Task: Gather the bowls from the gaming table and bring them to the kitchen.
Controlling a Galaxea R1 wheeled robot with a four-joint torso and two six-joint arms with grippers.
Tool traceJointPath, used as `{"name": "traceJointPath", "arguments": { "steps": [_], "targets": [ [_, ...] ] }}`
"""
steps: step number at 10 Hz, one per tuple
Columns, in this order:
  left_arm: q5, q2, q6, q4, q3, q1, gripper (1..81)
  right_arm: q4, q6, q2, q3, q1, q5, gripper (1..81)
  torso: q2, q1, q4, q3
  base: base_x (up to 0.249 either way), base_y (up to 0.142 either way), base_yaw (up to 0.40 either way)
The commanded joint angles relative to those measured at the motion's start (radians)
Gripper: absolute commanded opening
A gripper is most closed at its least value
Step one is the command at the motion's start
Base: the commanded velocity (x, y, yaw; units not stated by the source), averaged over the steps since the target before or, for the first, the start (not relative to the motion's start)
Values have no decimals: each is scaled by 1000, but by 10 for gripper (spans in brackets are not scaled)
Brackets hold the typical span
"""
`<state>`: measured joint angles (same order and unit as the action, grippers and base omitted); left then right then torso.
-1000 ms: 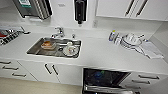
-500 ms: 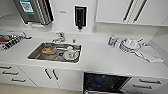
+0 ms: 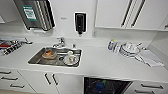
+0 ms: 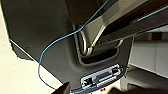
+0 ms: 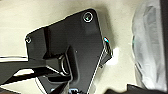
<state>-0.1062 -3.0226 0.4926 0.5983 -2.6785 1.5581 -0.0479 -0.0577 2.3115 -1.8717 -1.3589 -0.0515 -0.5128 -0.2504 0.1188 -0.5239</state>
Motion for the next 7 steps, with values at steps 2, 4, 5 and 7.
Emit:
{"name": "traceJointPath", "arguments": {
  "steps": [2, 4, 5, 7],
  "targets": [
    [48, -7, -11, 9, 8, 3, 811, 26, 9, 38, -23, 28, -14, 811, -136, -87, 0, 0, 0, 0, 0],
    [48, -7, -12, 9, 8, 3, 811, 16, 2, 58, -7, 133, -21, 811, -209, -133, 0, 1, 0, 0, 0],
    [48, -6, -12, 8, 8, 4, 811, 10, -8, 58, 17, 200, -30, 811, -247, -156, 0, 1, 0, 0, 0],
    [48, -1, -11, 6, 6, 6, 811, -39, -51, 71, 17, 302, -67, 811, -321, -202, 0, 1, 0, 0, 0]
  ]
}}
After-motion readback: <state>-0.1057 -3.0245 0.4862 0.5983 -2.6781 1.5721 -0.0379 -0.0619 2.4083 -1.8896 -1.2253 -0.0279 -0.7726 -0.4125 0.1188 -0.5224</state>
